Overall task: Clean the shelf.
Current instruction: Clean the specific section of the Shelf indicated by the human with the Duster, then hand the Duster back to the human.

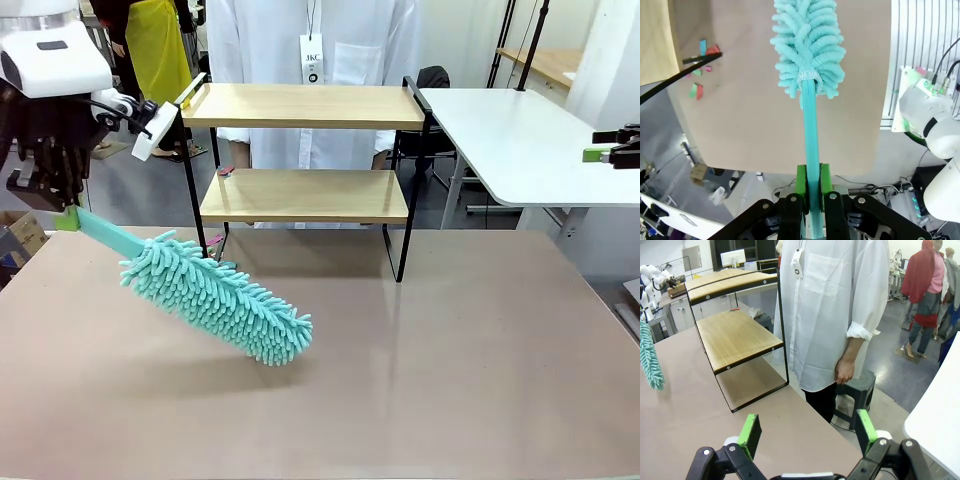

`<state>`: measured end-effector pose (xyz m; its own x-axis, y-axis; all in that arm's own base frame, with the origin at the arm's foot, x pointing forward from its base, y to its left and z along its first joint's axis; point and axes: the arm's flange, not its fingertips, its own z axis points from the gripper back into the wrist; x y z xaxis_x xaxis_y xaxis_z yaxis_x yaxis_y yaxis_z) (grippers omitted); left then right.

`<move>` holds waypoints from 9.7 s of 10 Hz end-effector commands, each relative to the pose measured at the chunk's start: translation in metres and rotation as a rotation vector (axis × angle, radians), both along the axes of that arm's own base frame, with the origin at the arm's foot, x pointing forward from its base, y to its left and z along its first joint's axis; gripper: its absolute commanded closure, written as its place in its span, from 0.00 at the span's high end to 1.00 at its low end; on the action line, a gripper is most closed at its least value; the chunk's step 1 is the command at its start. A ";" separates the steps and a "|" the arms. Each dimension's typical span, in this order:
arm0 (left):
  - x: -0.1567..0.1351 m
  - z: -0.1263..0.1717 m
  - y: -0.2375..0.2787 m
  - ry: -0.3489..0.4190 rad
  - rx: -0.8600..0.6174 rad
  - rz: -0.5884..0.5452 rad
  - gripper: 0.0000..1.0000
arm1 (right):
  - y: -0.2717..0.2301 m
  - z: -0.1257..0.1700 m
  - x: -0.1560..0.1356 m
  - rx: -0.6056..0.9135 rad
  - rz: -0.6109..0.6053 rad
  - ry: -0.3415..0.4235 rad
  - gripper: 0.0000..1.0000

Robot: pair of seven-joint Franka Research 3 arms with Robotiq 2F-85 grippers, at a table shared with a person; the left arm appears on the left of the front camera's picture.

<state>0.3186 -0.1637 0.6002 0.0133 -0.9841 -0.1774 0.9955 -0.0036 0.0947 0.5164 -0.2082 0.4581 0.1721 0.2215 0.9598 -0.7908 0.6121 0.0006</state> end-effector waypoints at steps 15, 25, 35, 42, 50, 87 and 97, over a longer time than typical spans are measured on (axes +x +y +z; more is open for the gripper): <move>-0.015 -0.010 0.006 -0.016 -0.109 0.053 0.13 | 0.042 0.046 -0.035 0.120 0.267 0.007 1.00; -0.018 -0.095 0.000 0.007 -0.719 0.081 0.13 | 0.223 -0.010 -0.114 0.362 0.406 0.041 1.00; -0.011 -0.098 0.003 0.023 -0.705 0.121 0.13 | 0.234 -0.024 -0.125 0.283 0.545 -0.018 1.00; -0.011 -0.098 0.003 0.023 -0.705 0.121 0.13 | 0.249 -0.089 -0.157 0.163 0.533 -0.004 1.00; -0.011 -0.098 0.003 0.023 -0.705 0.121 0.13 | 0.303 -0.130 -0.154 0.262 0.550 0.076 1.00; -0.014 -0.089 0.194 -0.075 -1.214 0.165 1.00 | 0.342 -0.132 -0.147 0.348 0.659 0.070 0.00; -0.009 -0.064 0.201 -0.115 -1.149 0.201 1.00 | 0.256 0.091 -0.151 0.416 0.281 -0.243 0.17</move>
